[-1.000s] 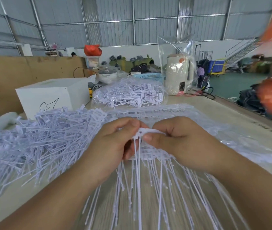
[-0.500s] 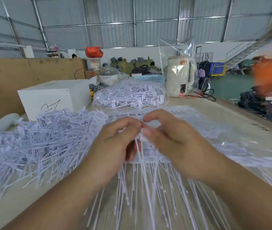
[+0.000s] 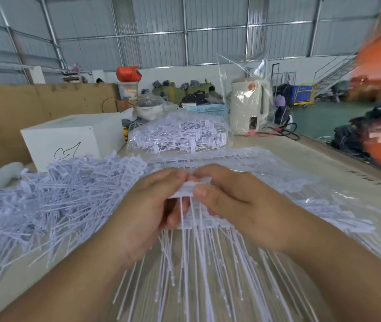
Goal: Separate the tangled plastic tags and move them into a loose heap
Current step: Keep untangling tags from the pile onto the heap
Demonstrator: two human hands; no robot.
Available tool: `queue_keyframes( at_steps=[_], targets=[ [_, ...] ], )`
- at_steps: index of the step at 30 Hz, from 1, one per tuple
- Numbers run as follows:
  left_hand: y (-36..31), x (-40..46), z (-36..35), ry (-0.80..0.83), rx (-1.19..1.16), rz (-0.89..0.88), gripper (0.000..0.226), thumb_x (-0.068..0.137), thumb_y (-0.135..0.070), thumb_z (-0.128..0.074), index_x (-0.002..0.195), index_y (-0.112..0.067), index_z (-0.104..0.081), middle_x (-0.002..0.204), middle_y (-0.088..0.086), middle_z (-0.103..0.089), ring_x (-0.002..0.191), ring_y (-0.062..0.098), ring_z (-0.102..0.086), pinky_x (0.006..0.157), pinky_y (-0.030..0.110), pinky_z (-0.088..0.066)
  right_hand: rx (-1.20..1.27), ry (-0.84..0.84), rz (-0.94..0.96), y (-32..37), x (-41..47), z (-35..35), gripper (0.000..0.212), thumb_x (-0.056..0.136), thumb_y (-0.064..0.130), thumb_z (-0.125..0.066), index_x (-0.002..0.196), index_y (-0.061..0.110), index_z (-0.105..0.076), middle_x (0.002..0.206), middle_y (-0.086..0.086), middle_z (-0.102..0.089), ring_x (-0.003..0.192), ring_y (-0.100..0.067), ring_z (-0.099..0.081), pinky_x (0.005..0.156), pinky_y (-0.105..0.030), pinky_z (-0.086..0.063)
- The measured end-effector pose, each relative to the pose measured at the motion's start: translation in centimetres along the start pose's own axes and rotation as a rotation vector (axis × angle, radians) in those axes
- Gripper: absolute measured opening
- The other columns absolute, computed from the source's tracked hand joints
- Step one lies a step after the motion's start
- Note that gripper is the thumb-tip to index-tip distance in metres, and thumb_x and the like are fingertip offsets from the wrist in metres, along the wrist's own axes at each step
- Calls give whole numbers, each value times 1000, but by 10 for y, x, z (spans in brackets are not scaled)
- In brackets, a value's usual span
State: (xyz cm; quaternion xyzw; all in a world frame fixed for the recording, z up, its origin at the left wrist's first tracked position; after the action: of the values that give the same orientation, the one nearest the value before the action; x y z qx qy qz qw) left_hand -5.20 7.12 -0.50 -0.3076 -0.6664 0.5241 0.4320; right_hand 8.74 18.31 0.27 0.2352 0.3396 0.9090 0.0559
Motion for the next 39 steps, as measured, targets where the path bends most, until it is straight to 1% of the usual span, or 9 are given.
queue_keyframes(
  at_steps=[2, 4, 9, 19, 23, 27, 35, 37, 39],
  targets=[
    [-2, 1, 4, 1, 22, -5, 22, 81, -37, -68, 78, -16, -74, 50, 3, -48, 38, 11, -36, 40, 17, -28, -45, 32, -15, -1, 1, 4, 32, 94, 54, -49, 79, 27, -56, 56, 5, -48, 48, -9, -44, 49, -31, -37],
    [-3, 0, 5, 44, 90, -13, 22, 75, -40, -70, 77, -18, -73, 51, 2, -49, 40, 11, -38, 41, 18, -31, -92, 54, -25, -3, 3, 3, 36, 96, 45, -55, 64, 29, -49, 53, 9, -43, 46, -5, -38, 47, -23, -30],
    [-5, -3, 0, -8, 176, -51, 16, 66, -32, -83, 70, -21, -72, 51, 1, -49, 40, 10, -37, 42, 16, -31, -117, 2, -19, 0, 3, 1, 43, 95, 43, -56, 60, 26, -40, 51, 10, -38, 47, -6, -33, 50, -29, -29],
    [-7, -4, -13, -160, -261, 48, 14, 72, -26, -65, 68, -17, -56, 52, 1, -42, 36, 8, -34, 33, 16, -29, -331, -500, 139, 22, 4, -12, 43, 95, 46, -45, 62, 31, -22, 48, 8, -27, 44, -12, -33, 44, -36, -32],
    [-5, -2, -7, -156, -96, -14, 18, 69, -32, -66, 75, -15, -65, 53, 6, -46, 36, 13, -39, 36, 18, -32, -122, -315, 141, 11, 0, -7, 21, 93, 51, -46, 87, 30, -48, 50, 11, -44, 44, -8, -40, 45, -27, -33],
    [-3, -4, -9, -10, -2, -20, 29, 63, -43, -70, 83, -23, -71, 56, 14, -46, 37, 17, -46, 39, 20, -34, -151, -102, 102, 7, 3, -19, 61, 88, 60, -41, 141, 35, -25, 83, 9, -68, 80, -7, -65, 74, -38, -52],
    [-3, -5, -12, 52, 108, 10, 25, 70, -30, -79, 91, -22, -68, 59, 14, -60, 40, 20, -53, 39, 21, -35, -108, -64, 56, -2, 4, -19, 77, 94, 51, -52, 153, 34, -7, 95, 18, -70, 91, 5, -64, 81, -21, -48],
    [-3, -2, -11, -19, 68, 8, 3, 81, -19, -70, 81, -21, -69, 54, 13, -56, 37, 19, -50, 37, 20, -33, -115, -77, 58, -2, 3, -14, 74, 89, 61, -52, 149, 33, -20, 87, 21, -68, 79, 8, -62, 70, -15, -47],
    [-3, 0, -6, -71, 42, 9, 21, 89, -10, -60, 75, -22, -70, 50, 13, -51, 36, 18, -47, 37, 19, -32, -176, -92, -8, -2, 2, -5, 60, 81, 75, -45, 126, 36, -45, 72, 9, -64, 64, -2, -60, 60, -24, -48]
  ],
)
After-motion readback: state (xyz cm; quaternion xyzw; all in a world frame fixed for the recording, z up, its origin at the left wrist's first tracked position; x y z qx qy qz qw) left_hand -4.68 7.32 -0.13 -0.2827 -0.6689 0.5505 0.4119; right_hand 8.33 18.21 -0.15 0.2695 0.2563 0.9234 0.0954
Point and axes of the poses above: each hand's wrist, its own x-axis towards the middle knuckle, its own z-axis out of the back of the hand, y = z × x, the point moved 1 cm from there along x, towards the middle knuckle
